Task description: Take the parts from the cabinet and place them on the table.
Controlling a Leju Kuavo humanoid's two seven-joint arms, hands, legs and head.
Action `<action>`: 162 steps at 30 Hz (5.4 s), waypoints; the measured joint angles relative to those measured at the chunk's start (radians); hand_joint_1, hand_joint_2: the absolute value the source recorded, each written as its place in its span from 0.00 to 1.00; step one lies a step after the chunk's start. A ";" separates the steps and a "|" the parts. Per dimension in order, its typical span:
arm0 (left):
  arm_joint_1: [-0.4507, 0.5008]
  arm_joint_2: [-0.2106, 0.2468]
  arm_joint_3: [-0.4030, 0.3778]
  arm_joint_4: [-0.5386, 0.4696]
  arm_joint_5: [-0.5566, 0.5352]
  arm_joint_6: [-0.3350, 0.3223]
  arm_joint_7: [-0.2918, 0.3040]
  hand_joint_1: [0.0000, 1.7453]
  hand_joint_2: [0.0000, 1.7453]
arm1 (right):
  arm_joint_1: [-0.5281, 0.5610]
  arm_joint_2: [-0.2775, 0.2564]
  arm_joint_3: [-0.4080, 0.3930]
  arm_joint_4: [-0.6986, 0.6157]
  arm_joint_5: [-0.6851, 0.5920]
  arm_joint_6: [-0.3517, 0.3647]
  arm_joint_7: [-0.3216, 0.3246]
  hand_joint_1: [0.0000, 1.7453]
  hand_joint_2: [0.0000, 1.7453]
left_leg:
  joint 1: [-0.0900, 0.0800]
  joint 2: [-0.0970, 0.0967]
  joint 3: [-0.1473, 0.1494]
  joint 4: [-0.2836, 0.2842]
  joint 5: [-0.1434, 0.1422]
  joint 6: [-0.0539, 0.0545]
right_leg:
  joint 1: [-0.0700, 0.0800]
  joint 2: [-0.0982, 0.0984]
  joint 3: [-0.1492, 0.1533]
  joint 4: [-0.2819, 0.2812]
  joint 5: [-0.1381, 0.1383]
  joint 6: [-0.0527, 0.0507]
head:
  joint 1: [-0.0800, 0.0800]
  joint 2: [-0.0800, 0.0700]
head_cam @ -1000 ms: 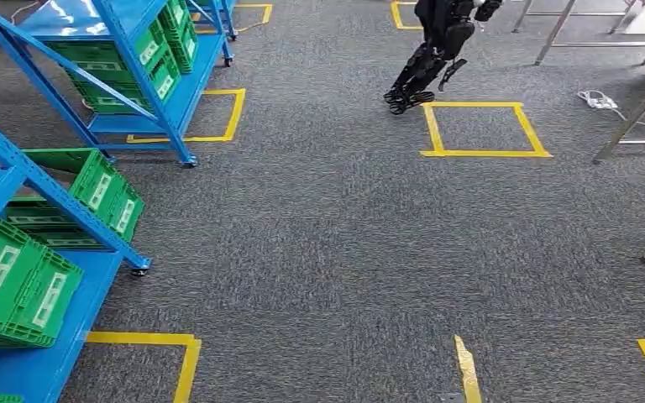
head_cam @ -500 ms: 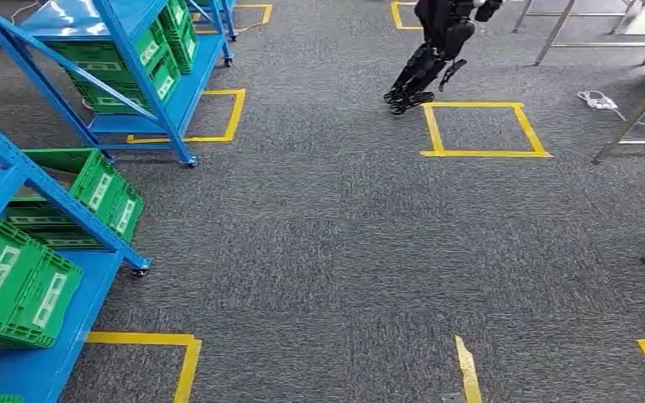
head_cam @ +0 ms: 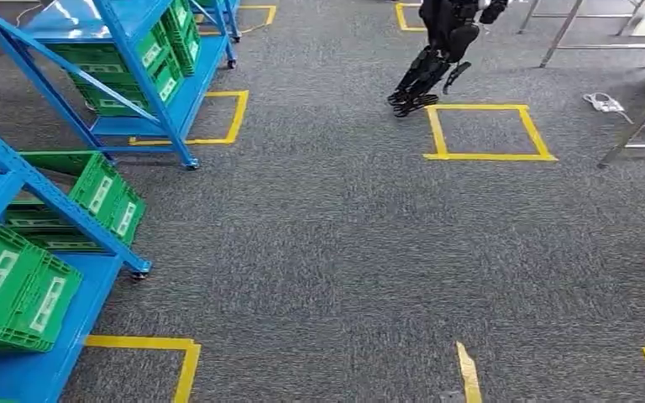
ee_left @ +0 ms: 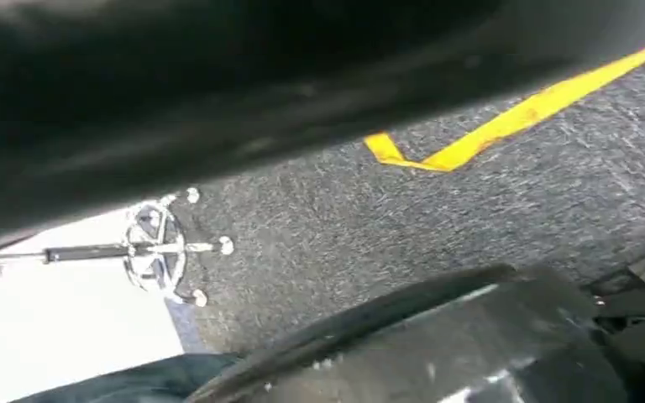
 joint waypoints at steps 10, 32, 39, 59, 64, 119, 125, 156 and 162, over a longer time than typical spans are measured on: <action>0.007 0.000 0.000 0.000 -0.003 -0.001 0.000 0.00 0.00 | 0.005 -0.002 0.000 0.000 0.000 0.001 0.000 0.00 0.00 | 0.006 0.018 -0.187 0.287 -0.044 -0.015 | 0.005 -0.015 0.060 -0.004 -0.052 -0.031 | -0.008 0.000; 0.004 -0.004 0.001 0.002 -0.010 0.017 -0.003 0.00 0.00 | 0.006 -0.007 -0.001 0.000 -0.001 -0.001 -0.001 0.00 0.00 | -0.009 0.014 0.086 -0.008 -0.070 0.009 | 0.011 -0.019 -0.087 0.029 0.055 -0.022 | -0.013 0.000; 0.003 -0.002 0.001 0.002 -0.012 0.017 -0.003 0.00 0.00 | 0.002 -0.006 -0.001 0.000 -0.001 0.000 -0.002 0.00 0.00 | 0.011 0.018 -0.111 0.300 -0.177 -0.029 | 0.002 -0.019 -0.040 0.002 0.033 -0.038 | -0.013 0.000; 0.002 -0.006 0.001 0.003 -0.027 0.013 -0.009 0.00 0.00 | 0.000 -0.008 -0.001 0.000 -0.002 -0.002 -0.003 0.00 0.00 | 0.010 0.022 -0.038 0.015 0.015 -0.006 | -0.005 -0.017 -0.008 -0.024 0.029 0.004 | -0.011 0.000; 0.002 -0.005 0.001 0.003 -0.027 0.007 0.003 0.00 0.00 | 0.000 -0.008 -0.001 0.000 -0.002 -0.002 -0.003 0.00 0.00 | 0.011 0.022 -0.037 0.014 0.015 -0.006 | -0.004 -0.017 -0.009 -0.023 0.027 0.007 | -0.012 0.000; 0.007 -0.005 0.003 0.003 -0.028 0.001 0.018 0.00 0.00 | -0.007 -0.006 0.070 0.000 0.068 -0.051 0.012 0.00 0.00 | -0.001 -0.069 -0.020 -0.016 0.039 0.017 | -0.001 0.043 0.005 0.006 0.012 0.003 | -0.004 0.000; 0.012 -0.001 0.004 0.003 -0.028 0.002 0.018 0.00 0.00 | -0.010 -0.003 0.083 0.000 0.068 -0.050 0.011 0.00 0.00 | -0.004 -0.072 -0.046 0.008 0.029 -0.015 | -0.010 0.034 0.033 -0.026 -0.004 -0.019 | -0.008 0.000; 0.031 -0.008 0.079 0.003 0.047 0.029 -0.046 0.00 0.00 | -0.013 0.016 0.092 -0.003 0.228 -0.084 0.047 0.00 0.00 | 0.008 -0.108 -0.061 0.010 0.045 -0.023 | -0.013 0.038 0.018 -0.012 -0.005 -0.017 | -0.011 0.000; 0.028 -0.012 0.098 0.003 0.054 0.023 -0.054 0.00 0.00 | -0.009 0.016 0.092 -0.003 0.227 -0.085 0.052 0.00 0.00 | 0.012 0.020 -0.210 0.318 -0.086 -0.046 | -0.007 -0.053 0.030 -0.014 -0.018 -0.035 | -0.024 0.000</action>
